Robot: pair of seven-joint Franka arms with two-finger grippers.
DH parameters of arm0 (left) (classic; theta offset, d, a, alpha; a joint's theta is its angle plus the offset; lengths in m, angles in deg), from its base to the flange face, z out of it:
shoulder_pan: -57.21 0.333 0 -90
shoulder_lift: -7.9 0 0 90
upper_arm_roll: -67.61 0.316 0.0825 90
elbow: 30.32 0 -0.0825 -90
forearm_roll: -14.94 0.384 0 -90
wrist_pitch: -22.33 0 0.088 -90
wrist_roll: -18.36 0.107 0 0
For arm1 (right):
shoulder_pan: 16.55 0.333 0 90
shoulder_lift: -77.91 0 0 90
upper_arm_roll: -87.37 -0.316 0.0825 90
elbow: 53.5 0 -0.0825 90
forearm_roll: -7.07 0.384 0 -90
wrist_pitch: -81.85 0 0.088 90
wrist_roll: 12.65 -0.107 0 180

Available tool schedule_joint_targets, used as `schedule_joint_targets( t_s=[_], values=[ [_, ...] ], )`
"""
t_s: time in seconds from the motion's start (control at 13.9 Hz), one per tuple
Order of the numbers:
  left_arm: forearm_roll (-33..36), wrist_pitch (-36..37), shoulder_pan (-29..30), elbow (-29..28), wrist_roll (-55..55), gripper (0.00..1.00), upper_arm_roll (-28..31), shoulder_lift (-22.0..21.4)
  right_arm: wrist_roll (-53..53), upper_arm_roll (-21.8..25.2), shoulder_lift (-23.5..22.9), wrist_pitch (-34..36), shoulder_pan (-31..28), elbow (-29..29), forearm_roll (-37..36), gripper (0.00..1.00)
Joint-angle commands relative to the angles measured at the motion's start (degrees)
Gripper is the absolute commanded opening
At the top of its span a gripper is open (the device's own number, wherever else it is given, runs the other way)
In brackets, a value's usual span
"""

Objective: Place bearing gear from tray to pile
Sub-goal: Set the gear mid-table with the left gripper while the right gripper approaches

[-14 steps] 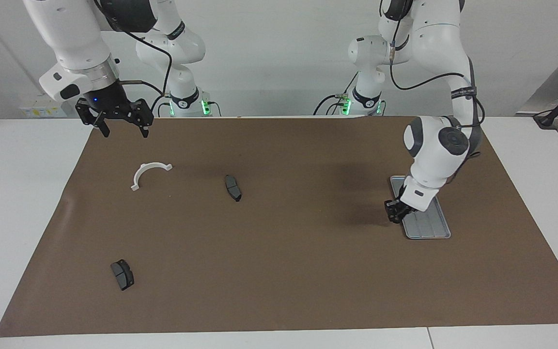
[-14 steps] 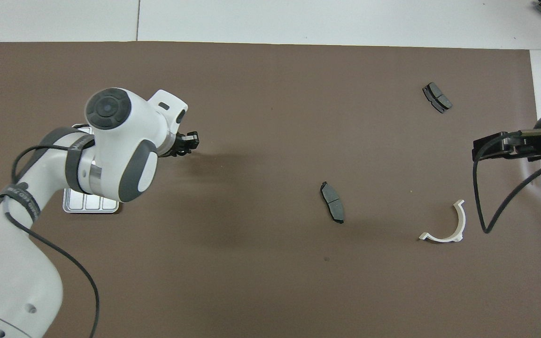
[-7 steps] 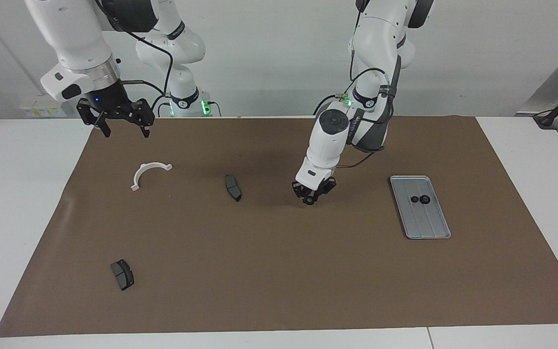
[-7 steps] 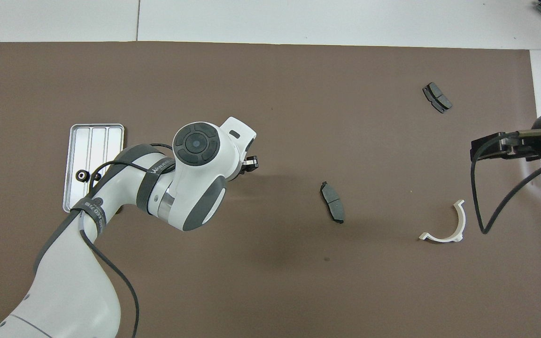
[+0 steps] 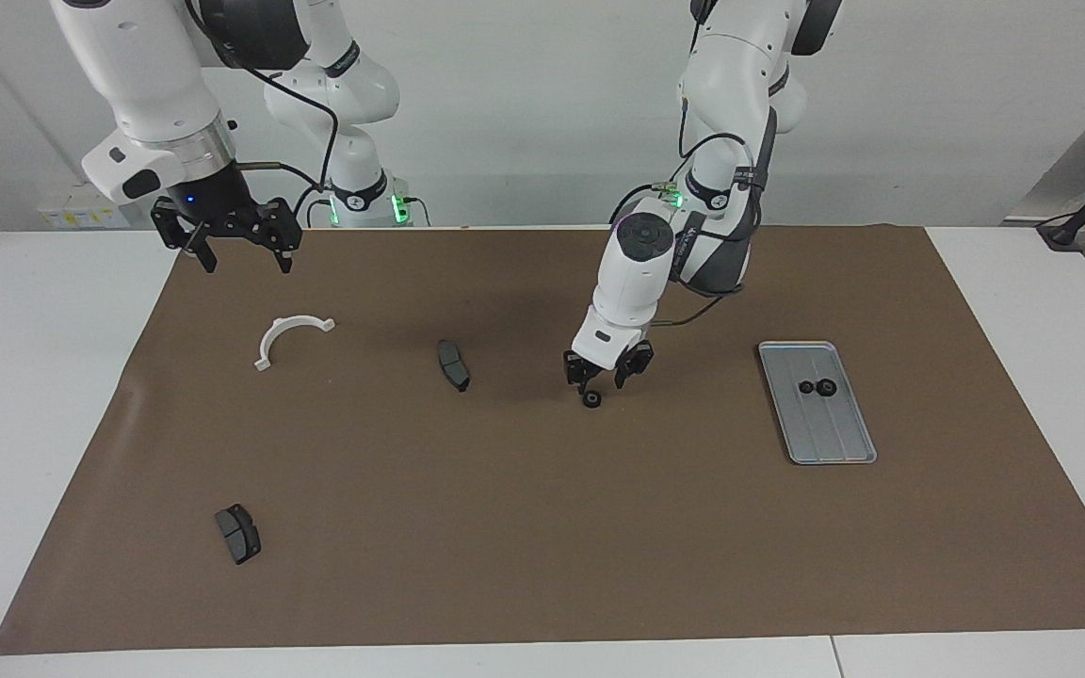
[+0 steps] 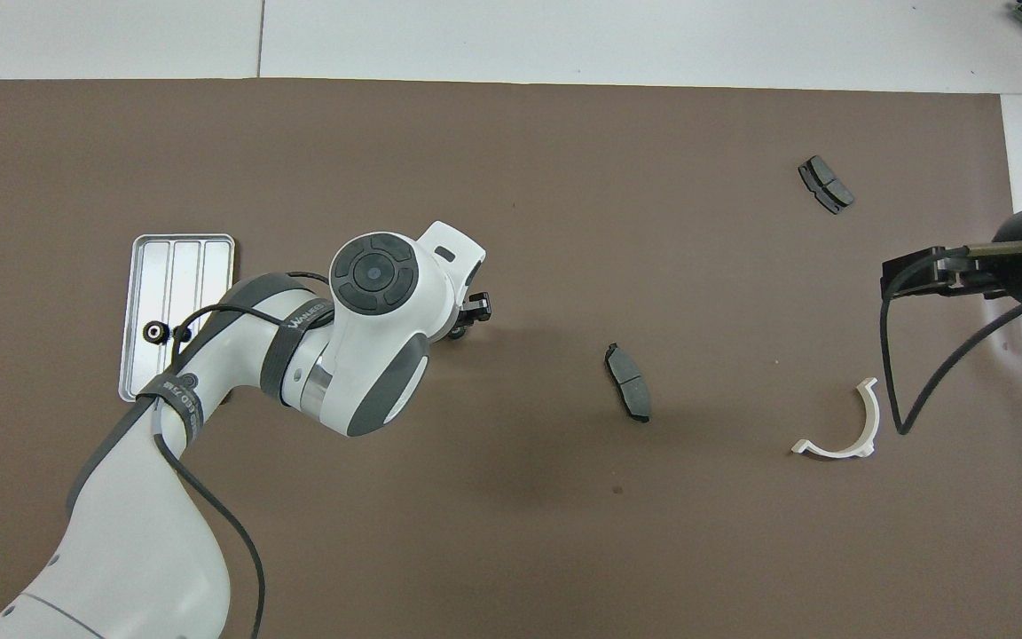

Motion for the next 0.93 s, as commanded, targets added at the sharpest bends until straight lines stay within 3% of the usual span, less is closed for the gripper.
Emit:
schedule_joint_targets(
  t_s=[0.0,0.36,0.72,0.86],
  values=[
    [0.03,0.39,4.02,1.29,0.44,0.66,0.58,-0.56,-4.90,-0.23,0.62,-4.06,3.15,3.49,0.10,1.00],
    [0.12,7.50,15.88,1.29,12.63,0.61,0.49,-4.25,-21.14,-0.23,-5.26,-10.99,13.08,3.23,0.10,1.00],
    [0.12,8.04,26.96,-4.50,32.13,0.62,0.49,-6.62,-43.54,-0.23,-16.68,-23.47,25.03,1.65,-0.51,1.00],
    [0.12,7.78,29.08,-5.82,34.89,0.61,0.49,-6.72,-50.67,-0.23,-21.60,-27.78,28.03,-0.54,-0.96,1.00]
  ],
)
